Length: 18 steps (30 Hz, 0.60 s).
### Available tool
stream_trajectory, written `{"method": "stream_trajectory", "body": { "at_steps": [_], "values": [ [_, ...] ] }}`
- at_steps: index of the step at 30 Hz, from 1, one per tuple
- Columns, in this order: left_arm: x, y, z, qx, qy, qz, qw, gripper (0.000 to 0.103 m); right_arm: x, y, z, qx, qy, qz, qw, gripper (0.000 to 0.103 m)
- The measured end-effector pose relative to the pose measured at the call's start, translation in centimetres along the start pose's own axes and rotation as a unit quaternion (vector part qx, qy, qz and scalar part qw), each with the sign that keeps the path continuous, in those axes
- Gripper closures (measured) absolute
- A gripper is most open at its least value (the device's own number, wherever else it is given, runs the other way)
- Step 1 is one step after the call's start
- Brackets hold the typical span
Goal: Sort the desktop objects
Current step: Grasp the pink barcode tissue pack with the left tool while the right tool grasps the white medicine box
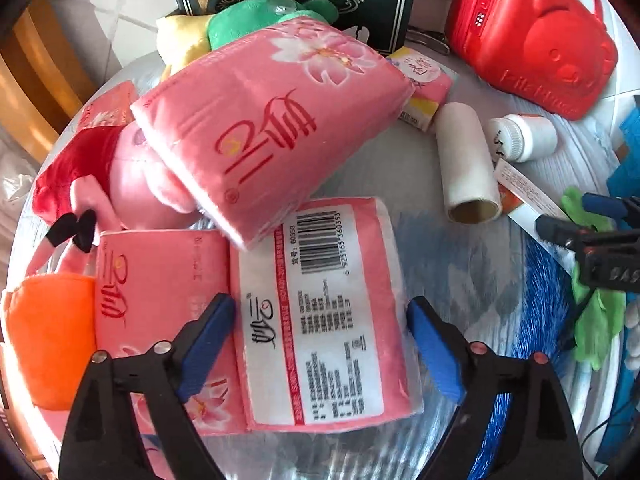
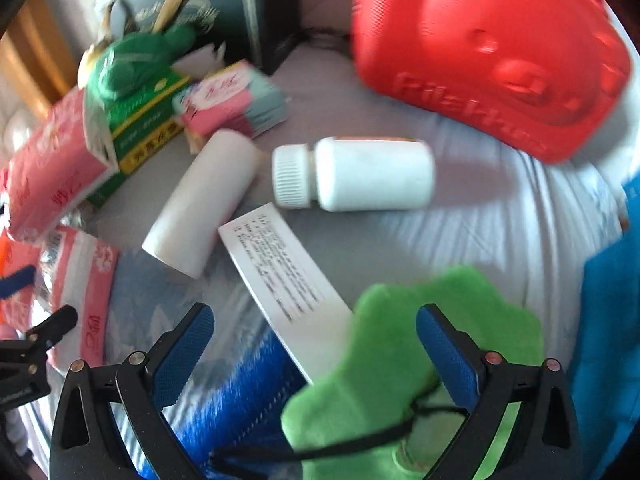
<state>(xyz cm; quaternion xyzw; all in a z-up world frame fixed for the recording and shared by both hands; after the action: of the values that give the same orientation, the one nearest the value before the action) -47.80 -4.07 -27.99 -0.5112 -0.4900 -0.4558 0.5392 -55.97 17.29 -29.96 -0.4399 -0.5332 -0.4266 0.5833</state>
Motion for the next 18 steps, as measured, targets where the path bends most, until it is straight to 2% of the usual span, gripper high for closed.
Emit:
{"method": "stream_trajectory", "body": {
  "at_steps": [2, 4, 5, 7, 9, 13, 18],
  "values": [
    [-0.5, -0.3, 0.1, 0.002, -0.008, -0.001, 1.0, 0.012, -1.2, -0.2, -0.3, 0.011, 0.012, -0.019, 1.0, 0.02],
    [-1.5, -0.6, 0.1, 0.006, -0.013, -0.012, 0.9998, 0.011, -2.2, -0.3, -0.2, 0.014, 0.021, -0.029, 0.999, 0.023],
    [-1.9, -0.7, 0.2, 0.008, -0.013, -0.015, 0.9998, 0.011, -2.7, -0.3, -0.1, 0.015, 0.025, -0.034, 0.999, 0.031],
    [-1.8, -0.9, 0.4, 0.004, -0.013, -0.011, 0.9998, 0.012, -2.9, 0.0, 0.0, 0.013, 0.028, -0.03, 0.999, 0.038],
    [-1.4, -0.5, 0.4, 0.004, 0.002, -0.007, 1.0, 0.014, -1.9, 0.4, 0.2, 0.007, 0.033, -0.011, 0.999, 0.047],
    [0.6, 1.2, 0.4, 0.008, 0.016, 0.012, 0.9998, 0.015, 1.9, 1.8, 0.4, -0.018, -0.015, 0.039, 0.999, 0.05],
    [6.2, 4.1, 0.5, 0.003, 0.012, 0.078, 0.9969, 0.015, 8.3, 4.0, -0.5, -0.035, -0.046, 0.109, 0.992, 0.053]
  ]
}}
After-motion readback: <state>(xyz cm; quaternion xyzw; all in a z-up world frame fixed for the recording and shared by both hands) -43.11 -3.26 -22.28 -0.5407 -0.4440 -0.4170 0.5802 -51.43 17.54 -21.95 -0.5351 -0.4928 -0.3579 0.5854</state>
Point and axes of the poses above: each gripper's, at about its wrist camera, not at the fingertips, and x roughly against the way its jaws point, z to its right, y to its underside, the point moved 9 cm from there along -x, roughly the way its jaws point, and after that the axes turned 15 degrees about -z, right-handed, at the moved point
